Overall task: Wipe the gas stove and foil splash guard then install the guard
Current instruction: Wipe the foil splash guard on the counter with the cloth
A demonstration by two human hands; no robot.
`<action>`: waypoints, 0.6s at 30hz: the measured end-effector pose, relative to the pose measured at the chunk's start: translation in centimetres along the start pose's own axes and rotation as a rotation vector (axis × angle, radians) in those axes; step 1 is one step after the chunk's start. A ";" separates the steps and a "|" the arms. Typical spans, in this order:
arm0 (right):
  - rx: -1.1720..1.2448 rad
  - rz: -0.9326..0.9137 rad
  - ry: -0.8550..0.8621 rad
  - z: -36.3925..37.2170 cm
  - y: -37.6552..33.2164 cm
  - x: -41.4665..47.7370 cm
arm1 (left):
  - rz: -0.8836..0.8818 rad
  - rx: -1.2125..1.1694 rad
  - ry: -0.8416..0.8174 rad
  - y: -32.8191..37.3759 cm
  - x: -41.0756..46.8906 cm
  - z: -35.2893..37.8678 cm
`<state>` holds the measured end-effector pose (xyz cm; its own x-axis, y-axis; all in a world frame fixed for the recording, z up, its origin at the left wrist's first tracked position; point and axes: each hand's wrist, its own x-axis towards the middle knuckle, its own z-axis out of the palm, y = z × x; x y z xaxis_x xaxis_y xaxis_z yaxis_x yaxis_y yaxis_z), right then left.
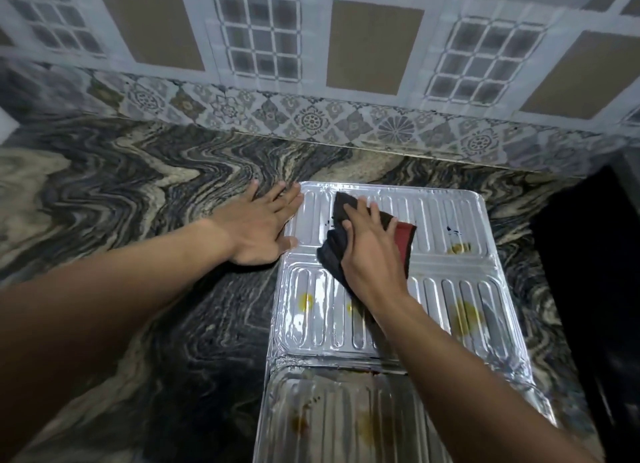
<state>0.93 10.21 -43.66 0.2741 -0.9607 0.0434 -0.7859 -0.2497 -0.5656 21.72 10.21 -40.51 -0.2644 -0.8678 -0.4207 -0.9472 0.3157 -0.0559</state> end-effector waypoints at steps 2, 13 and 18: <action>-0.061 -0.069 -0.064 0.4 -1.0 -0.3 | -0.001 -0.020 -0.004 0.0 0.0 0.1; -0.355 -0.127 -0.217 0.7 -1.3 2.5 | -0.017 -0.049 -0.029 0.3 0.1 -0.2; -0.366 -0.092 -0.220 -0.2 0.1 3.2 | -0.033 -0.042 -0.047 0.6 0.2 -0.4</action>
<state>1.63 7.09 -43.38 0.4324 -0.8937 -0.1195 -0.8866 -0.3974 -0.2367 21.05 10.06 -40.22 -0.2252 -0.8580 -0.4616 -0.9623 0.2702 -0.0328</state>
